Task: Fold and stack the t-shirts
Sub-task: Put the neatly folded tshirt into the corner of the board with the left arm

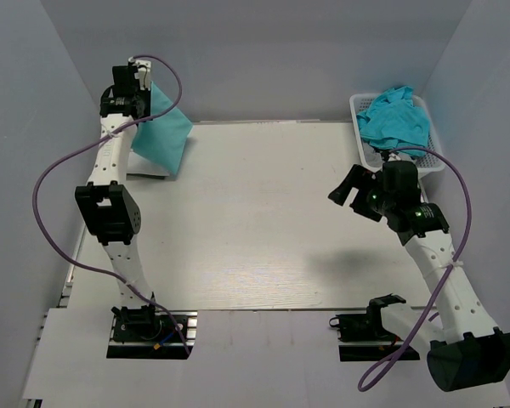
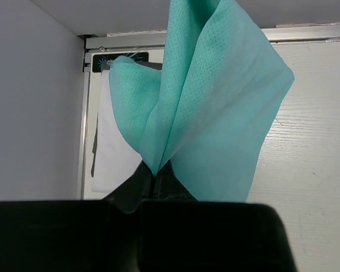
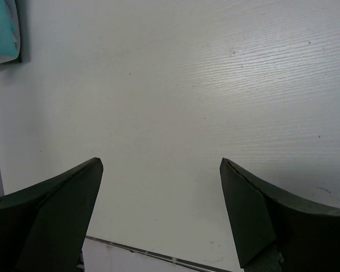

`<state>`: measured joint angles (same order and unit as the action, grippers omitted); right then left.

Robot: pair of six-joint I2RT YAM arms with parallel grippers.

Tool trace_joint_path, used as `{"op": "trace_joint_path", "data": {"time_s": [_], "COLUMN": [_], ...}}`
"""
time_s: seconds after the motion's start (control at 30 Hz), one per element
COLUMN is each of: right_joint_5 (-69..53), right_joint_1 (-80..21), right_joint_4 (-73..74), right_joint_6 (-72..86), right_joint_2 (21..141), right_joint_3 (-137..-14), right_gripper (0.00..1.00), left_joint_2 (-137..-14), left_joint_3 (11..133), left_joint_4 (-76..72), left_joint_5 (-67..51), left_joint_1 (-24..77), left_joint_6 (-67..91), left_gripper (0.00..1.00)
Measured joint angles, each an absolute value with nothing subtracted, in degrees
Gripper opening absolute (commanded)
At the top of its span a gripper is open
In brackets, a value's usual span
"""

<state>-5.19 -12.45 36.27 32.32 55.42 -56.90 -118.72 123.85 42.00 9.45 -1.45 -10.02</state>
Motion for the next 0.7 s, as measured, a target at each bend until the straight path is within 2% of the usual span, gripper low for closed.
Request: {"op": "trace_joint_path", "data": {"time_s": [0.7], "right_joint_5": [-11.6], "right_joint_1": [-12.4], "right_joint_4": [32.6], "right_joint_6": [34.8], "right_joint_2": [59.9], "right_joint_3": [-58.6], "right_gripper": [0.9], "left_joint_2": [-130.1], "left_joint_3": [126.2], "left_joint_4": [37.0], "left_joint_5": [6.6], "left_joint_1": [-11.9], "left_joint_6": [-9.2], "left_gripper": [0.0]}}
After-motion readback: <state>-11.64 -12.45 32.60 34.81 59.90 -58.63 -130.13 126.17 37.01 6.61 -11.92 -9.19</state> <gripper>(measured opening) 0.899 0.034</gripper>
